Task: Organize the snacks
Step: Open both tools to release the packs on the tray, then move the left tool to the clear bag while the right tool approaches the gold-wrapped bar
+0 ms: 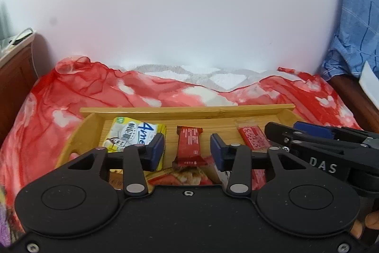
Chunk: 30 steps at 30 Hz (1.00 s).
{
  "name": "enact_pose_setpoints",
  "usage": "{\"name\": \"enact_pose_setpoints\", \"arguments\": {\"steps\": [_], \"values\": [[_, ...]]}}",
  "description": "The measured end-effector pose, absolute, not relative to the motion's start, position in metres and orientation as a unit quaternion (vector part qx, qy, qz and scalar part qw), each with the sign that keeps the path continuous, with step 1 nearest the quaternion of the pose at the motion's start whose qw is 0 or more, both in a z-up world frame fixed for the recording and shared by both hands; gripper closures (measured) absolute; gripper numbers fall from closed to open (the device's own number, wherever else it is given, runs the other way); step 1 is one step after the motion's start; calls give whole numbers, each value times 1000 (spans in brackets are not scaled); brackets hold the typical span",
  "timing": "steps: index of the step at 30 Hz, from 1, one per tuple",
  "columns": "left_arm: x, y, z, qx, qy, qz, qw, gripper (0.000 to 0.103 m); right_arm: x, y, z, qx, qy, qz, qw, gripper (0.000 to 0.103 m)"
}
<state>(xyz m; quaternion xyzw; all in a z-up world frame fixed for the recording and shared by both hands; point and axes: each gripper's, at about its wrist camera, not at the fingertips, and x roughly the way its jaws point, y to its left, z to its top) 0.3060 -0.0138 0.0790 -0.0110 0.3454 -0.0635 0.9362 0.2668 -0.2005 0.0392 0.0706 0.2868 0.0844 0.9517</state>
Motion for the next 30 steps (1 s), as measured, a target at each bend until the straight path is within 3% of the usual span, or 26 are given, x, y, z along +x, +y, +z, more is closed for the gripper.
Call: {"name": "enact_pose_setpoints", "arguments": {"steps": [15, 30], "values": [[198, -7, 98, 2, 326, -85, 942, 21, 171, -217, 52, 59, 270, 106, 955, 25], [92, -10, 67, 13, 336, -90, 937, 13, 89, -225, 29, 65, 270, 123, 953, 19]]}}
